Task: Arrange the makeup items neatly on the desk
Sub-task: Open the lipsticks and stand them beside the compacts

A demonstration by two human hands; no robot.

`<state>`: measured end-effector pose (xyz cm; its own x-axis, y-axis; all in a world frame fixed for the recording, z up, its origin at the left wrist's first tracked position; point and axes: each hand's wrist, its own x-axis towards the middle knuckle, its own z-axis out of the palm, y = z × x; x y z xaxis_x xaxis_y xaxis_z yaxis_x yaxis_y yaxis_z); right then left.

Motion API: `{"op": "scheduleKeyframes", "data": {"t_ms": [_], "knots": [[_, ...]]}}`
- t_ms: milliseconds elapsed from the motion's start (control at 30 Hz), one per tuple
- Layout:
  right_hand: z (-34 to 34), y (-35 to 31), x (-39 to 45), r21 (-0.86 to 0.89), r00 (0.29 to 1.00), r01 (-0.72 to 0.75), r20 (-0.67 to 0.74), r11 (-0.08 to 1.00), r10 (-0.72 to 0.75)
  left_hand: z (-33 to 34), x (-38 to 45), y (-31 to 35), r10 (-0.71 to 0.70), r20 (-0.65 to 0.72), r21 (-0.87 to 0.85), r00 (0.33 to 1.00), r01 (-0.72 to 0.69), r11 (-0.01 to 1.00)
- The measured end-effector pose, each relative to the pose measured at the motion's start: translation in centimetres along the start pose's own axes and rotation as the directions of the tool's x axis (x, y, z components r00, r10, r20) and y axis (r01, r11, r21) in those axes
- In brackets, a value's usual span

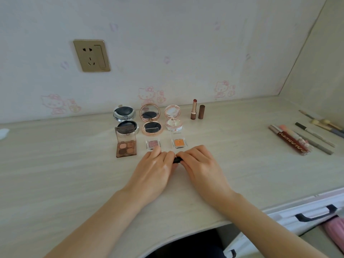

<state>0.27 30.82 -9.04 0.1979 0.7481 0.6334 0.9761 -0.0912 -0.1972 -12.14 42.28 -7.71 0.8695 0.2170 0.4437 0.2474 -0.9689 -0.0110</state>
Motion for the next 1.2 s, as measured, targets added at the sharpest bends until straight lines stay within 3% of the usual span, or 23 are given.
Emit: {"op": "scheduleKeyframes", "data": {"t_ms": [467,667,967,1200], "knots": [[-0.8,-0.5,0.1,0.112,1.0,-0.01,-0.008,0.994,0.011,-0.4,-0.2,-0.6,-0.073,0.056,-0.168,0.996,0.082,0.982],[-0.7,-0.3,0.0,0.211,0.992,-0.1,-0.055,0.972,0.114,-0.5,-0.4,-0.6,-0.172,0.031,-0.282,0.985,0.174,0.943],[-0.6,0.1,-0.1,0.36,0.96,-0.189,-0.129,0.913,0.25,0.7,-0.6,-1.2,-0.296,-0.004,-0.505,0.955,0.253,0.825],[-0.5,0.1,-0.2,0.479,0.937,-0.312,0.015,0.82,0.348,0.4,-0.3,-0.9,-0.381,0.076,-0.717,0.922,0.316,0.622]]}}
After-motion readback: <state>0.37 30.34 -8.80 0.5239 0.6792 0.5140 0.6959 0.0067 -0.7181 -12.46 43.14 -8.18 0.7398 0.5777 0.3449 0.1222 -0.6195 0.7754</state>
